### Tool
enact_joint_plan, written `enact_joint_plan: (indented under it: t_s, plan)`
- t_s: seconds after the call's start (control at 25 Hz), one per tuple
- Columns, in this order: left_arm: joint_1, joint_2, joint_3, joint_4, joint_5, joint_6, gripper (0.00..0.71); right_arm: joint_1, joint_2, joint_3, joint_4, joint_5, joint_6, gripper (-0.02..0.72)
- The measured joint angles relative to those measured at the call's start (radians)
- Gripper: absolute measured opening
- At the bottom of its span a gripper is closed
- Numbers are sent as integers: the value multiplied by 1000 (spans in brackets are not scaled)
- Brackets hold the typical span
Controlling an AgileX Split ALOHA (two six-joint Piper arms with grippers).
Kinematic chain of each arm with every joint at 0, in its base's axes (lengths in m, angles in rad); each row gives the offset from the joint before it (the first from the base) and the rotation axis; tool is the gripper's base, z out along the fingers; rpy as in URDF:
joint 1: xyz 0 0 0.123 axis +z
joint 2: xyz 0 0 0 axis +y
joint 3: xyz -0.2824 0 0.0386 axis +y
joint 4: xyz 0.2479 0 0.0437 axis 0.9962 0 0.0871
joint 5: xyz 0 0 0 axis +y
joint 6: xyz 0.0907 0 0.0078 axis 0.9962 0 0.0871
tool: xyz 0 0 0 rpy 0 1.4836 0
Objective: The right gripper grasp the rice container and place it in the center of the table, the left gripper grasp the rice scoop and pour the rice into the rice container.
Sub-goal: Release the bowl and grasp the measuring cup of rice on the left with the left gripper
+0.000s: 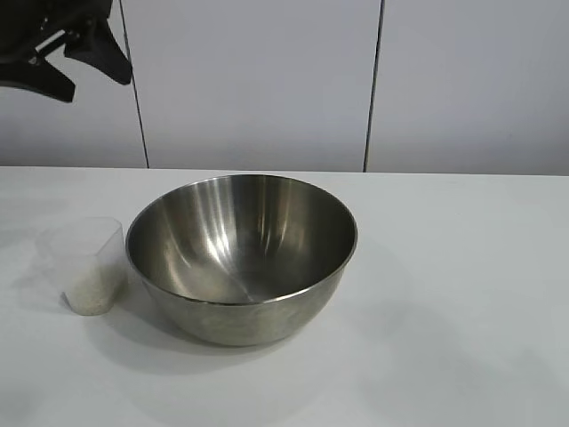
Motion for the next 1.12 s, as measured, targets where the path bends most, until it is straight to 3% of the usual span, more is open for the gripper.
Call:
enact_joint_plan:
  t_s: [0.28, 0.4, 0.48, 0.68, 0.84, 0.92, 1.0, 1.12]
  plan:
    - [-22, -295, 305, -2, -322, 119, 468, 0, 0, 0, 0, -1, 0, 452]
    - [-51, -473, 469, 92, -461, 89, 457, 0, 0, 0, 0, -1, 0, 452]
    - [-60, -582, 575, 203, -520, -12, 455, 0, 0, 0, 0, -1, 0, 452]
    - [-61, -746, 819, 495, -565, -469, 454, 0, 0, 0, 0, -1, 0, 452]
    - [-61, -720, 990, 690, -714, -713, 454, 0, 0, 0, 0, -1, 0, 452]
    - [-61, -671, 1063, 750, -870, -735, 454, 0, 0, 0, 0, -1, 0, 452]
    - [-61, -583, 1128, 757, -1026, -698, 454, 0, 0, 0, 0, -1, 0, 452]
    - [-61, -395, 1173, 671, -1257, -567, 454, 0, 0, 0, 0, -1, 0, 452]
